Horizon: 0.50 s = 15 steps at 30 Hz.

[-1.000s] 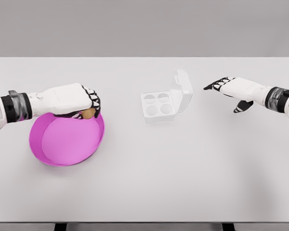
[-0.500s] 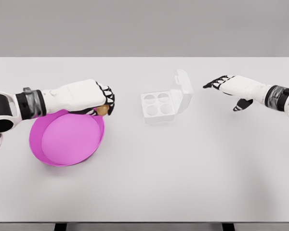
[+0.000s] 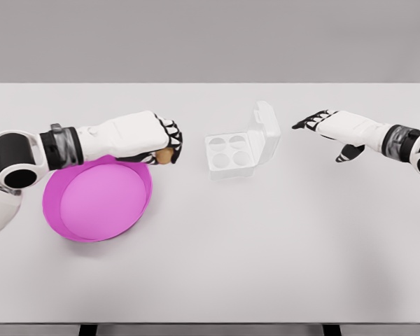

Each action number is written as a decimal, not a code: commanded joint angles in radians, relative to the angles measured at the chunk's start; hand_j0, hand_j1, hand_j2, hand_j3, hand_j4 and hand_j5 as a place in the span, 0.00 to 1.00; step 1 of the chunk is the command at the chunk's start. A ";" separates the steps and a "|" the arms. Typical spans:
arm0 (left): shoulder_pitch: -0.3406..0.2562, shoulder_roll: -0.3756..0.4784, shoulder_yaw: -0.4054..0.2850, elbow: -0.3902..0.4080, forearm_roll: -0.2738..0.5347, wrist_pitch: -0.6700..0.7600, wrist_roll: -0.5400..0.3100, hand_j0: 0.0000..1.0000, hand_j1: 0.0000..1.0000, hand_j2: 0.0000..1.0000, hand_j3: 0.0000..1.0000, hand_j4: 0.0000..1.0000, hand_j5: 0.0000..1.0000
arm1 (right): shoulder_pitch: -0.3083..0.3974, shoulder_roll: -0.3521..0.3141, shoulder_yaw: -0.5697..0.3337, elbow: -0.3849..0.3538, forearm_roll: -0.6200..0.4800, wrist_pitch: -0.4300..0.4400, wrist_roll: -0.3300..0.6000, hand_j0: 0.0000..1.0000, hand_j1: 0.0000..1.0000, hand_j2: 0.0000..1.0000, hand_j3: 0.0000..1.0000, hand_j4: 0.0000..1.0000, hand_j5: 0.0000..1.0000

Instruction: Pack egg into the box and close the box lid

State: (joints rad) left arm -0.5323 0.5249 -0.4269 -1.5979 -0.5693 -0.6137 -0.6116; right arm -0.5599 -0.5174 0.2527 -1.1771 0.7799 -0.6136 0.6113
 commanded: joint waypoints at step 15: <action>-0.023 -0.094 -0.006 0.078 -0.009 0.003 0.001 0.34 0.34 0.34 0.34 0.34 0.34 | 0.003 -0.003 -0.003 -0.003 -0.007 0.003 0.000 1.00 1.00 1.00 1.00 1.00 1.00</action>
State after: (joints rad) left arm -0.5568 0.4375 -0.4339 -1.5256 -0.5846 -0.6137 -0.6116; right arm -0.5568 -0.5197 0.2506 -1.1792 0.7786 -0.6136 0.6113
